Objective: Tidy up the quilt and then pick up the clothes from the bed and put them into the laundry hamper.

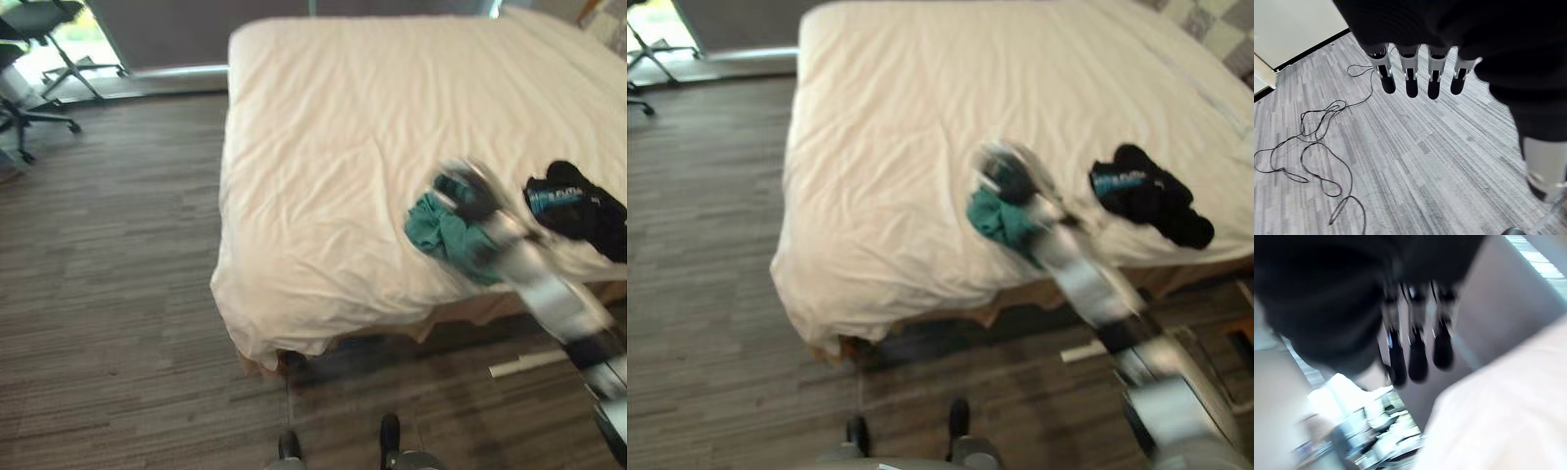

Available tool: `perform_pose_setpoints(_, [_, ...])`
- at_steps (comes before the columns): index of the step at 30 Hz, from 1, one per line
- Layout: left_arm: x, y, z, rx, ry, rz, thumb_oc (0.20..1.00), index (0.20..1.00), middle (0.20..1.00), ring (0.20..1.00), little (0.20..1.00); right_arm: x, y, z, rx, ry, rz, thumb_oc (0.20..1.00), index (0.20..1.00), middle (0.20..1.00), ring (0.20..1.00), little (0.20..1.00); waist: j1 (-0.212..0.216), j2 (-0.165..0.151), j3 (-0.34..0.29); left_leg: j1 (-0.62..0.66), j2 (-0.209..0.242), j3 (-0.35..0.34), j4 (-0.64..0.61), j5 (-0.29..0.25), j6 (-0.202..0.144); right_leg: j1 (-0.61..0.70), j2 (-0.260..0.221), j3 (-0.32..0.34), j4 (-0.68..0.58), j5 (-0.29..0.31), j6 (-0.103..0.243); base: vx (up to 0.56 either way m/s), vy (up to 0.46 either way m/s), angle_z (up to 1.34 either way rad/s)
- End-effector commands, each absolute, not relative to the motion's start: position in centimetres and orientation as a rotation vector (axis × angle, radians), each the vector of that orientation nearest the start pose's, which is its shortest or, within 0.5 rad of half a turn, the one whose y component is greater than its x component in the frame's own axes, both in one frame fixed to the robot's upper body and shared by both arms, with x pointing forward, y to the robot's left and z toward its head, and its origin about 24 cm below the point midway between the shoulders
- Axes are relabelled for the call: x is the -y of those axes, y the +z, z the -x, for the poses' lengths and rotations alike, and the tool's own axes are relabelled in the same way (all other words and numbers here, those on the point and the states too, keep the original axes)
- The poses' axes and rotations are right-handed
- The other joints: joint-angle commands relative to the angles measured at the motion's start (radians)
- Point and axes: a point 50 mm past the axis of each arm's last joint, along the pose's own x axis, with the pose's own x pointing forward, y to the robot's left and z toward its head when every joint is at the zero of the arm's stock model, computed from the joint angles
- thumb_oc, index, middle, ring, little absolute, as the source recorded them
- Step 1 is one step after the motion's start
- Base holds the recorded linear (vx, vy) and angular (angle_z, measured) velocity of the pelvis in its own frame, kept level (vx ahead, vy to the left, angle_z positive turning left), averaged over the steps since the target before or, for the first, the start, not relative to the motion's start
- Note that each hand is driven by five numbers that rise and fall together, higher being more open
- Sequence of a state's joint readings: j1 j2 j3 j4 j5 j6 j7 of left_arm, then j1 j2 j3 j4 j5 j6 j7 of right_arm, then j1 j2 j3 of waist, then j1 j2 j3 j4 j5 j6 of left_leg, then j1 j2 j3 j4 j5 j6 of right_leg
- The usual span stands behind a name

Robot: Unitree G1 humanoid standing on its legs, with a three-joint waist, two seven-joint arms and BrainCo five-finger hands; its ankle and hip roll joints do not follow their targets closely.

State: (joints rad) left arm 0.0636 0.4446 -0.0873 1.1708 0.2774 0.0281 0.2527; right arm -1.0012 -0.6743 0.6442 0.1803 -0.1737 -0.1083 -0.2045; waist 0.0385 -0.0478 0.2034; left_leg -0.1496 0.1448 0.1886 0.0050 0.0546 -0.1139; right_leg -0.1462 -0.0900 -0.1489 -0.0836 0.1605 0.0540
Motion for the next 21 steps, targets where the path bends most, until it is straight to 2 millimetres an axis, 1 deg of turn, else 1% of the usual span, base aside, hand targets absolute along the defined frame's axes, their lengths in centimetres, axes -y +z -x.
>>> perform_pose_setpoints(1, [-34.9, -10.2, -12.2, -1.072, 0.274, -0.993, 1.000, 1.000, 1.000, 1.000, 1.000, 10.5, 27.2, -35.9, 0.806, 0.149, 0.893, 0.200, 0.200, 0.200, 0.200, 0.200, 0.072, -0.027, 0.169, 0.055, 0.050, -0.047, 0.024, -0.038, -0.034, -0.006, -0.084, 0.009, 0.155, -0.194, 0.112, -0.10, -0.028, 0.64])
perform_pose_setpoints(2, [-34.9, -10.2, -12.2, -1.071, 0.275, -0.991, 1.000, 1.000, 1.000, 1.000, 1.000, 10.4, 27.3, -36.0, 0.809, 0.149, 0.893, 0.200, 0.200, 0.200, 0.200, 0.200, 0.070, -0.026, 0.170, 0.051, 0.050, -0.048, 0.028, -0.038, -0.035, -0.009, -0.084, 0.008, 0.156, -0.194, 0.112, -0.07, -0.022, 0.35])
perform_pose_setpoints(3, [-34.0, -10.1, -13.6, -1.013, 0.237, -1.009, 1.000, 1.000, 1.000, 1.000, 1.000, 10.0, 27.0, -36.8, 0.770, 0.138, 0.846, 0.200, 0.200, 0.200, 0.200, 0.200, 0.086, -0.021, 0.191, 0.027, 0.052, -0.056, 0.035, -0.030, -0.037, -0.021, -0.087, -0.004, 0.160, -0.192, 0.111, -0.09, -0.020, 0.20])
perform_pose_setpoints(4, [-32.1, -9.9, -15.9, -0.903, 0.170, -1.025, 1.000, 1.000, 1.000, 1.000, 1.000, 9.5, 25.5, -37.9, 0.673, 0.126, 0.736, 0.200, 0.200, 0.200, 0.200, 0.200, 0.109, -0.008, 0.219, -0.010, 0.053, -0.072, 0.035, -0.014, -0.042, -0.041, -0.091, -0.018, 0.165, -0.188, 0.111, -0.10, -0.022, 0.17])
perform_pose_setpoints(5, [-31.4, -9.8, -16.6, -0.862, 0.146, -1.028, 1.000, 1.000, 1.000, 1.000, 1.000, 9.3, 24.9, -38.2, 0.644, 0.124, 0.711, 0.200, 0.200, 0.200, 0.200, 0.200, 0.115, -0.003, 0.225, -0.029, 0.052, -0.081, 0.036, -0.008, -0.042, -0.052, -0.093, -0.025, 0.169, -0.190, 0.110, -0.09, -0.026, 0.12])
perform_pose_setpoints(7, [-29.9, -9.4, -18.3, -0.778, 0.109, -1.020, 1.000, 1.000, 1.000, 1.000, 1.000, 8.3, 22.5, -38.5, 0.567, 0.150, 0.677, 0.200, 0.200, 0.200, 0.200, 0.200, 0.132, 0.014, 0.248, -0.064, 0.053, -0.098, 0.038, 0.001, -0.042, -0.075, -0.101, -0.044, 0.190, -0.198, 0.110, -0.08, -0.031, 0.46])
perform_pose_setpoints(10, [-28.3, -9.3, -19.4, -0.729, 0.086, -1.000, 1.000, 1.000, 1.000, 1.000, 1.000, 6.9, 17.2, -38.3, 0.404, 0.230, 0.665, 0.200, 0.200, 0.200, 0.200, 0.200, 0.145, 0.038, 0.273, -0.105, 0.051, -0.119, 0.059, 0.001, -0.040, -0.108, -0.117, -0.058, 0.236, -0.211, 0.108, -0.07, -0.022, 0.41])
perform_pose_setpoints(11, [-27.9, -9.6, -19.3, -0.734, 0.068, -1.000, 1.000, 1.000, 1.000, 1.000, 1.000, 6.4, 14.9, -37.9, 0.338, 0.268, 0.671, 0.200, 0.200, 0.200, 0.200, 0.200, 0.146, 0.043, 0.276, -0.117, 0.048, -0.127, 0.074, -0.004, -0.038, -0.115, -0.122, -0.060, 0.249, -0.217, 0.106, -0.04, -0.006, 0.24])
perform_pose_setpoints(14, [-26.8, -10.4, -18.8, -0.756, 0.012, -1.014, 1.000, 1.000, 1.000, 1.000, 1.000, 4.2, 9.4, -35.9, 0.192, 0.424, 0.700, 0.200, 0.200, 0.200, 0.200, 0.200, 0.144, 0.047, 0.277, -0.120, 0.041, -0.135, 0.101, -0.023, -0.034, -0.113, -0.125, -0.055, 0.264, -0.226, 0.103, -0.01, 0.015, 0.10])
perform_pose_setpoints(15, [-26.6, -10.6, -18.5, -0.766, -0.004, -1.018, 1.000, 1.000, 1.000, 1.000, 1.000, 3.4, 8.0, -35.0, 0.162, 0.484, 0.709, 0.200, 0.200, 0.200, 0.200, 0.200, 0.143, 0.047, 0.276, -0.116, 0.039, -0.136, 0.106, -0.028, -0.034, -0.110, -0.125, -0.053, 0.265, -0.228, 0.102, 0.01, 0.025, 0.07])
perform_pose_setpoints(17, [-26.3, -11.2, -17.9, -0.792, -0.035, -1.031, 1.000, 1.000, 1.000, 1.000, 1.000, 1.6, 5.1, -32.4, 0.090, 0.645, 0.681, 0.200, 0.200, 0.200, 0.200, 0.200, 0.135, 0.041, 0.271, -0.102, 0.037, -0.133, 0.110, -0.040, -0.034, -0.097, -0.124, -0.049, 0.260, -0.230, 0.102, 0.00, 0.006, -0.03])
perform_pose_setpoints(18, [-26.3, -11.2, -17.8, -0.794, -0.036, -1.030, 1.000, 1.000, 1.000, 1.000, 1.000, 1.7, 5.1, -32.4, 0.088, 0.647, 0.681, 0.200, 0.200, 0.200, 0.200, 0.200, 0.135, 0.042, 0.270, -0.100, 0.037, -0.133, 0.109, -0.041, -0.034, -0.096, -0.124, -0.048, 0.260, -0.230, 0.102, 0.00, 0.009, -0.09])
perform_pose_setpoints(20, [-26.3, -11.6, -17.2, -0.824, -0.051, -1.037, 1.000, 1.000, 1.000, 1.000, 1.000, 0.3, 3.9, -30.2, 0.069, 0.783, 0.645, 0.200, 0.200, 0.200, 0.200, 0.200, 0.128, 0.034, 0.260, -0.082, 0.034, -0.128, 0.103, -0.047, -0.034, -0.078, -0.121, -0.044, 0.250, -0.231, 0.102, 0.02, 0.006, -0.10])
perform_pose_setpoints(21, [-26.4, -11.8, -16.9, -0.838, -0.052, -1.041, 1.000, 1.000, 1.000, 1.000, 1.000, -0.4, 4.0, -29.3, 0.078, 0.852, 0.621, 0.200, 0.200, 0.200, 0.200, 0.200, 0.126, 0.029, 0.252, -0.067, 0.034, -0.123, 0.097, -0.049, -0.035, -0.064, -0.119, -0.043, 0.244, -0.232, 0.102, 0.07, -0.007, -0.06])
